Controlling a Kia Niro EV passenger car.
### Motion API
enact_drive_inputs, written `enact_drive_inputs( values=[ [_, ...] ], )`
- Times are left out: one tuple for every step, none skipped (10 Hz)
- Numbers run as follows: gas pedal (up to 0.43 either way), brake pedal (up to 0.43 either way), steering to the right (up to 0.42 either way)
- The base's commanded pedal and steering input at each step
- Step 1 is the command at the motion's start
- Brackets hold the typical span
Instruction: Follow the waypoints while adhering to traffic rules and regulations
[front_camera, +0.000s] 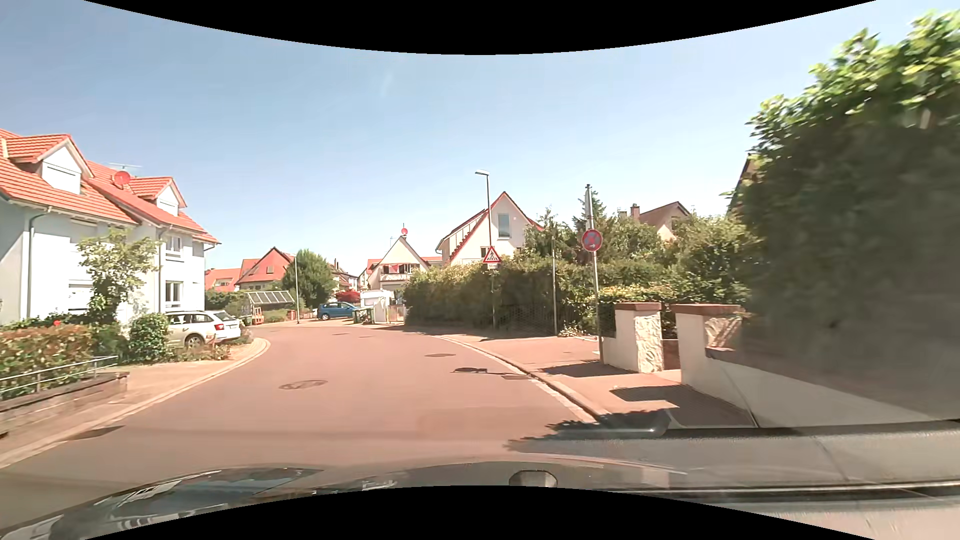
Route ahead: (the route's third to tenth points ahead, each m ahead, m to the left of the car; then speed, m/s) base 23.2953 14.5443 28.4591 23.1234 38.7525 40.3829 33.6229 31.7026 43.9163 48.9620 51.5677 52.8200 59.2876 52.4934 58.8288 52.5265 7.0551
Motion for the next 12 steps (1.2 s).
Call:
enact_drive_inputs(
  values=[
    [0.020, 0.000, -0.097],
    [0.028, 0.000, -0.100],
    [0.028, 0.000, -0.100],
    [0.028, 0.000, -0.100],
    [0.028, 0.000, -0.100],
    [0.028, 0.000, -0.100],
    [0.039, 0.000, -0.099],
    [0.047, 0.000, -0.094],
    [0.047, 0.000, -0.088],
    [0.047, 0.000, -0.082],
    [0.047, 0.000, -0.079],
    [0.047, 0.000, -0.079]
  ],
)
